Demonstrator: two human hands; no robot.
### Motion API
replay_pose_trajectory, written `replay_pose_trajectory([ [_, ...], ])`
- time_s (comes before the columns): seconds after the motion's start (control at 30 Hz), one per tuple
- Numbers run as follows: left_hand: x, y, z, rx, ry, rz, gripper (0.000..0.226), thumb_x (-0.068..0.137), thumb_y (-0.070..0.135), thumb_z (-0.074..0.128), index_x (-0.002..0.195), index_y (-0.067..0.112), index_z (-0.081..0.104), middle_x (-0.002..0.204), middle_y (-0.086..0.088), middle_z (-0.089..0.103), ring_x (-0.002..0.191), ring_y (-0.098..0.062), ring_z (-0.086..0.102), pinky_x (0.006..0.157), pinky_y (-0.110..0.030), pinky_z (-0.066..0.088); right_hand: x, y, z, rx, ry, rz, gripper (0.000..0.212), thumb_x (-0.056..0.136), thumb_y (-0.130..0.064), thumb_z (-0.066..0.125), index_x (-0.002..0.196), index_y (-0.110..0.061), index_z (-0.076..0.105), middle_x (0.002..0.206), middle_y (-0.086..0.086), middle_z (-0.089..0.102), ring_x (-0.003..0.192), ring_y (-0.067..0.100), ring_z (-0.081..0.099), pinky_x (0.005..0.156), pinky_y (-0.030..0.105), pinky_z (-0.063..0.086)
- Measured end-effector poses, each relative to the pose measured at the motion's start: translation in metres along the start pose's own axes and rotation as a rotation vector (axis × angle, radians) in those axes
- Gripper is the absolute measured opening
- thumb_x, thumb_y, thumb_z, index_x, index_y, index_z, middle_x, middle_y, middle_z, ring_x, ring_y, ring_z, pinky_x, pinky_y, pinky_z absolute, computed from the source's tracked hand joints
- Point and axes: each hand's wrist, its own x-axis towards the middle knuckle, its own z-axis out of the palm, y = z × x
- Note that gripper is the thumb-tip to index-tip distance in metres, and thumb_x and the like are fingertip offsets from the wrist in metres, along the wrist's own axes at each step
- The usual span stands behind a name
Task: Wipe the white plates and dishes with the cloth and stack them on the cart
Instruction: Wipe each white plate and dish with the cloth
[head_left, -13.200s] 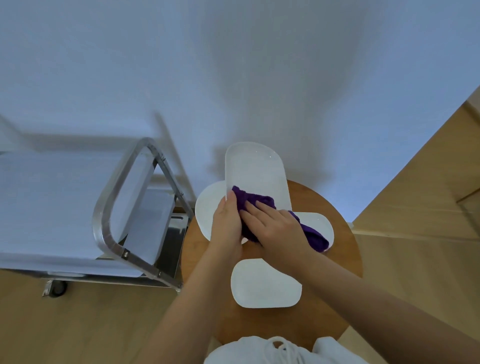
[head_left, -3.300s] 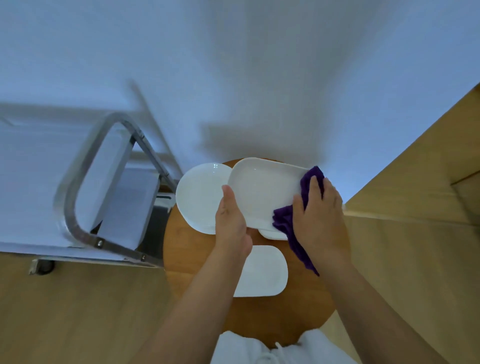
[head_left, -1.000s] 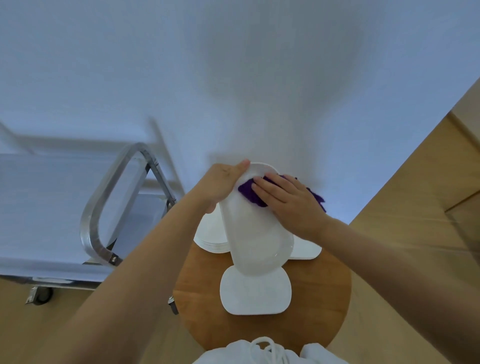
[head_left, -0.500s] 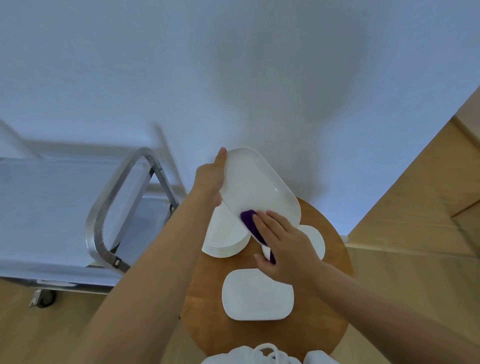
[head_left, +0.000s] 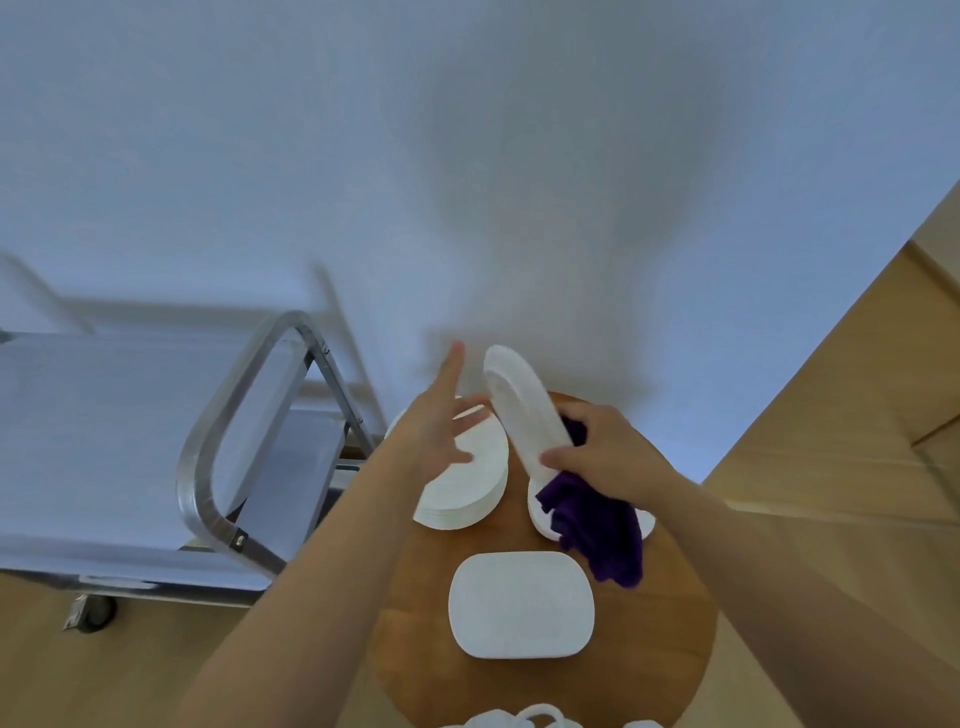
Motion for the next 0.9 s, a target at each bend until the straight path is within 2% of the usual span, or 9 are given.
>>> replay_pose_trajectory([
  [0.1, 0.002, -0.008, -0.025, 0.136, -0.019, 0.089, 0.075, 0.084, 0.060, 0.053, 0.147, 0.031, 0.028, 0.149, 0.002, 0.041, 0.130, -0.021, 0.043, 0.110, -0.056, 0.024, -0.007, -0.004, -0.020, 0.516, -0.103, 0.037, 0.030, 0.076, -0.005, 0.073, 0.102, -0.019, 0.065, 0.089, -0.002, 0.072, 0.075, 0.016, 0.070, 0.062, 0.022, 0.054],
  [0.23, -0.001, -0.033, -0.022, -0.026, -0.358, 0.077, 0.063, 0.083, 0.032, 0.070, 0.138, 0.013, 0.047, 0.130, -0.009, 0.061, 0.113, -0.025, 0.061, 0.093, -0.040, 0.051, -0.004, 0.004, -0.024, 0.963, -0.172, 0.080, 0.035, 0.068, -0.006, 0.072, 0.103, -0.010, 0.067, 0.099, 0.015, 0.070, 0.083, 0.031, 0.068, 0.070, 0.035, 0.058],
  [0.4, -0.008, -0.042, -0.013, -0.205, -0.416, 0.106, 0.050, 0.071, -0.003, 0.070, 0.118, 0.014, 0.061, 0.109, -0.013, 0.071, 0.095, -0.029, 0.070, 0.071, -0.038, 0.058, -0.003, 0.018, -0.019, 0.960, -0.186, 0.170, 0.026, 0.065, -0.020, 0.080, 0.091, -0.016, 0.075, 0.100, 0.013, 0.071, 0.084, 0.029, 0.070, 0.068, 0.032, 0.056],
  [0.47, -0.010, -0.041, -0.015, -0.208, -0.373, 0.114, 0.052, 0.069, -0.005, 0.070, 0.117, 0.014, 0.062, 0.107, -0.011, 0.072, 0.093, -0.028, 0.071, 0.070, -0.039, 0.059, -0.003, 0.021, -0.019, 0.953, -0.044, 0.306, 0.027, 0.066, -0.026, 0.080, 0.088, -0.010, 0.074, 0.092, 0.013, 0.073, 0.076, 0.025, 0.070, 0.061, 0.030, 0.056],
  [0.57, -0.012, -0.037, -0.020, 0.027, -0.187, 0.139, 0.055, 0.074, -0.008, 0.069, 0.123, 0.013, 0.059, 0.111, -0.010, 0.070, 0.102, -0.031, 0.066, 0.080, -0.044, 0.056, 0.004, 0.033, -0.021, 0.695, 0.477, 0.382, 0.018, 0.085, -0.024, 0.068, 0.098, -0.013, 0.064, 0.090, 0.006, 0.069, 0.071, 0.017, 0.065, 0.061, 0.028, 0.054],
  [0.63, -0.012, -0.035, -0.021, 0.212, -0.113, 0.155, 0.050, 0.075, -0.006, 0.070, 0.116, 0.021, 0.061, 0.108, -0.006, 0.069, 0.102, -0.029, 0.062, 0.084, -0.045, 0.053, 0.008, 0.030, -0.019, 0.381, 0.664, 0.178, 0.013, 0.093, -0.025, 0.054, 0.105, -0.026, 0.057, 0.099, -0.004, 0.065, 0.080, 0.010, 0.061, 0.067, 0.020, 0.046],
  [0.73, -0.015, -0.032, -0.012, 0.374, -0.136, 0.174, 0.047, 0.073, -0.005, 0.072, 0.100, 0.031, 0.062, 0.103, -0.002, 0.067, 0.101, -0.028, 0.060, 0.088, -0.046, 0.051, 0.007, -0.002, -0.004, 0.076, 0.647, -0.233, 0.028, 0.096, -0.023, 0.049, 0.122, -0.024, 0.059, 0.111, -0.006, 0.065, 0.093, 0.014, 0.065, 0.075, 0.017, 0.050],
  [0.83, -0.020, -0.030, 0.001, 0.494, -0.195, 0.224, 0.042, 0.075, -0.009, 0.067, 0.101, 0.024, 0.062, 0.105, -0.008, 0.068, 0.106, -0.033, 0.060, 0.095, -0.048, 0.049, 0.009, -0.024, 0.029, -0.470, 0.649, -0.581, 0.035, 0.083, -0.008, 0.057, 0.116, -0.004, 0.065, 0.116, 0.011, 0.066, 0.107, 0.033, 0.063, 0.085, 0.043, 0.051],
  [0.9, -0.023, -0.029, 0.003, 0.641, -0.184, 0.302, 0.030, 0.084, -0.003, 0.062, 0.109, 0.014, 0.056, 0.110, -0.015, 0.065, 0.109, -0.033, 0.057, 0.098, -0.048, 0.046, 0.006, -0.029, 0.048, -0.627, 0.534, -0.650, 0.034, 0.085, -0.012, 0.053, 0.116, -0.006, 0.065, 0.117, 0.011, 0.065, 0.110, 0.034, 0.061, 0.088, 0.049, 0.049],
])
